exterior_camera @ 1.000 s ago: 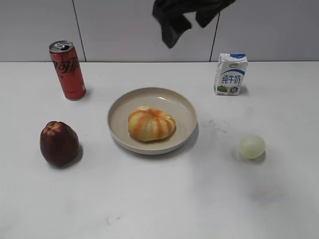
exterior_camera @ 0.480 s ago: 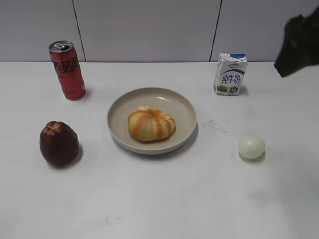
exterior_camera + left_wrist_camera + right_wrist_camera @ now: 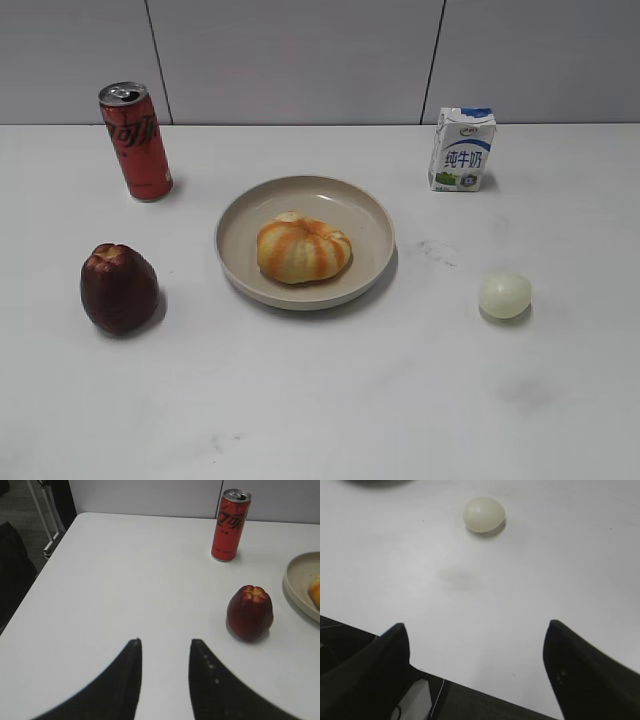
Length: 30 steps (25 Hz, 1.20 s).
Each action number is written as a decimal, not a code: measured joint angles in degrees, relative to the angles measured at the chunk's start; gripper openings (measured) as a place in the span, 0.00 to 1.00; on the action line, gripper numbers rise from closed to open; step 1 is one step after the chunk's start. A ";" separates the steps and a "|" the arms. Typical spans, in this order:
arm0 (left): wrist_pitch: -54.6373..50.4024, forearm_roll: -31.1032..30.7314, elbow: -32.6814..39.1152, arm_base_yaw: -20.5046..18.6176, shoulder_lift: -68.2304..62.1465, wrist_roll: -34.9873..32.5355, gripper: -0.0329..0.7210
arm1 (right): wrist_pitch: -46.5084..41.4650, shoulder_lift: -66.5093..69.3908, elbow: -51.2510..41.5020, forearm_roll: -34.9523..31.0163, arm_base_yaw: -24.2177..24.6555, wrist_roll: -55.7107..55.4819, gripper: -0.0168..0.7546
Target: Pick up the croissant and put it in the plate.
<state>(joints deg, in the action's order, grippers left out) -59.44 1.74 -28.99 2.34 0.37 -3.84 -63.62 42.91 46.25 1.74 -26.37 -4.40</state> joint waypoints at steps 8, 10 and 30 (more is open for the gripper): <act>0.00 0.00 0.00 0.00 0.00 0.00 0.36 | -0.01 -20.35 -11.63 2.05 0.00 1.56 0.82; 0.00 0.00 0.00 0.00 0.00 0.00 0.36 | 0.15 -22.87 -14.72 1.55 0.00 2.16 0.81; 0.00 0.00 0.00 0.00 0.00 0.00 0.36 | 3.66 -24.72 -17.48 -1.09 0.00 4.40 0.79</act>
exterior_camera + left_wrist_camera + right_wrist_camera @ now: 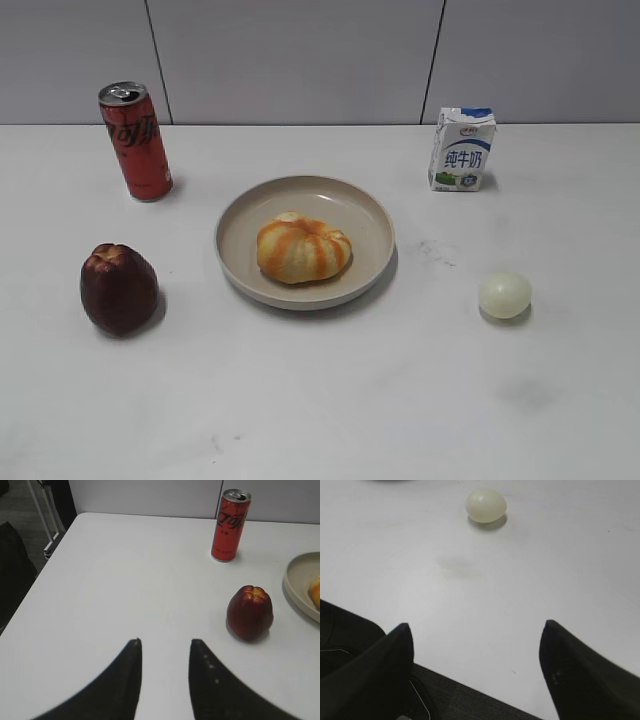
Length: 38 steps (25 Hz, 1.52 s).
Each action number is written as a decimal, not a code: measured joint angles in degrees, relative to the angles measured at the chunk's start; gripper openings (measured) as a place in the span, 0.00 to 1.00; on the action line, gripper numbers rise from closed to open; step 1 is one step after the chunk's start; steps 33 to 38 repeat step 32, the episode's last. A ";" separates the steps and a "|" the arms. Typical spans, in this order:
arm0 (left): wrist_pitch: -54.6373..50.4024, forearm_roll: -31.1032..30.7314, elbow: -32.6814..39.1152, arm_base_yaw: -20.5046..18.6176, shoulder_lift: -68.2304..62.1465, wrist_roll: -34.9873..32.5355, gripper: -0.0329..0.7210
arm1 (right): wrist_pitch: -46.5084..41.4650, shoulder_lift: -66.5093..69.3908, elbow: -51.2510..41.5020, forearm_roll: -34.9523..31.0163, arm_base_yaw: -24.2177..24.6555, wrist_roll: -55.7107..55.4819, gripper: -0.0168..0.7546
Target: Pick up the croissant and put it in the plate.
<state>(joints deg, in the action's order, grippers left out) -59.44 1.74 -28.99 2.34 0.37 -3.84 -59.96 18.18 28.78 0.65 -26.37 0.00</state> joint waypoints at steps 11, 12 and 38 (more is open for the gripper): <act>0.00 0.00 0.00 0.00 0.00 0.00 0.36 | 0.05 -5.56 0.00 -0.65 6.71 0.00 0.79; 0.00 0.00 0.00 0.00 0.00 0.00 0.36 | 0.05 -7.09 0.00 -0.65 8.90 0.00 0.79; 0.06 0.04 0.00 0.00 0.00 0.00 0.36 | -0.01 -18.45 0.00 -0.65 23.22 0.00 0.79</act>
